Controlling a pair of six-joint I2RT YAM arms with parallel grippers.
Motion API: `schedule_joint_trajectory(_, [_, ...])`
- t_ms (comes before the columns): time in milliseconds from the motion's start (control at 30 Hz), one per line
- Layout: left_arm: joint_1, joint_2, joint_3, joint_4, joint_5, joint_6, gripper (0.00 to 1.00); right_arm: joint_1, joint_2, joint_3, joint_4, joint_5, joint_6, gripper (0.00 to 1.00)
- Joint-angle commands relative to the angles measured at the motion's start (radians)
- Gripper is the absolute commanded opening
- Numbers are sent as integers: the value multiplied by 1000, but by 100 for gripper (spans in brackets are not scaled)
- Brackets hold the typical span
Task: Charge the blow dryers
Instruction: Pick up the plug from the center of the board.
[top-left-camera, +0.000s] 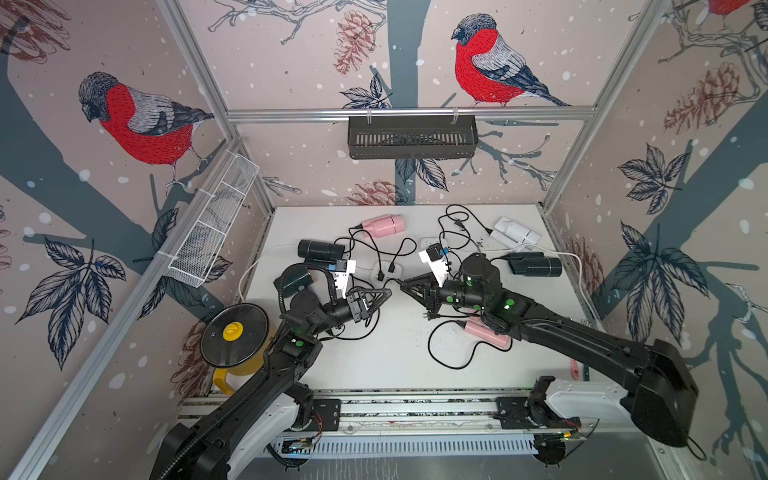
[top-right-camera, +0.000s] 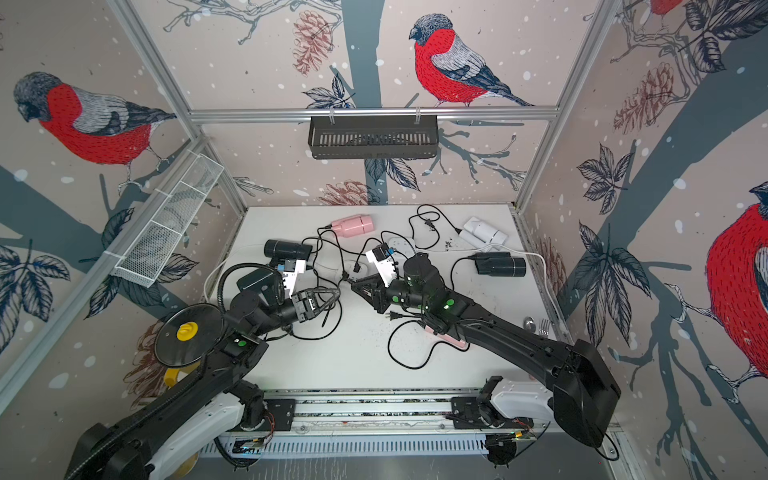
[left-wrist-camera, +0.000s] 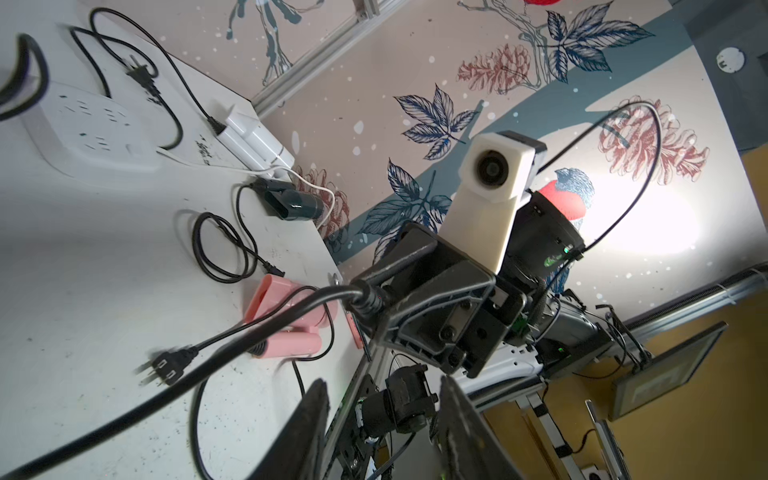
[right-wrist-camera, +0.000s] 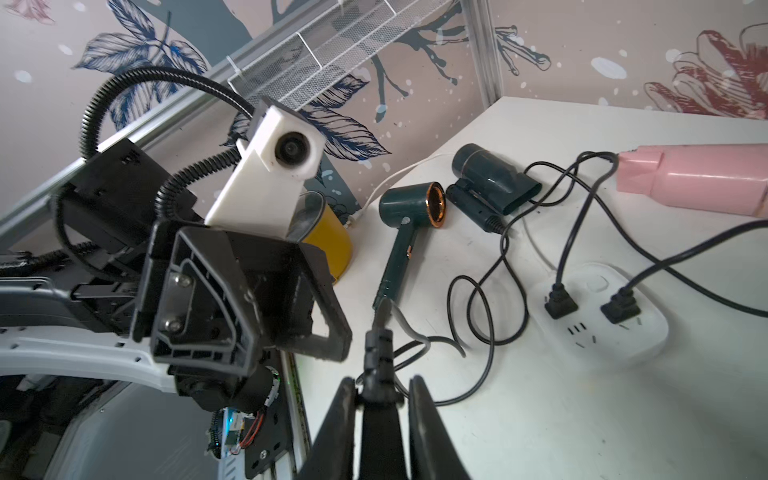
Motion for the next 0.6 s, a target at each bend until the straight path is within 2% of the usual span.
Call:
schedule_joint_trajectory(0, [-33,28,-14,144,-14,-26,45,-22,-4,-25,152,-135,95,16])
schedule_joint_trajectory(167, [-41,74,-56,329,-60,-78,45,-35,9,-33,197,-224,135,17])
schedule_joint_trajectory(400, [-42,144,-54,483,-83,-103,45,-49,13,-60,259,-292,184,17])
schedule_joint_trajectory(567, [-48,177,-37,506,-62,-86,44,-52,38,-79,297,-316,210,17])
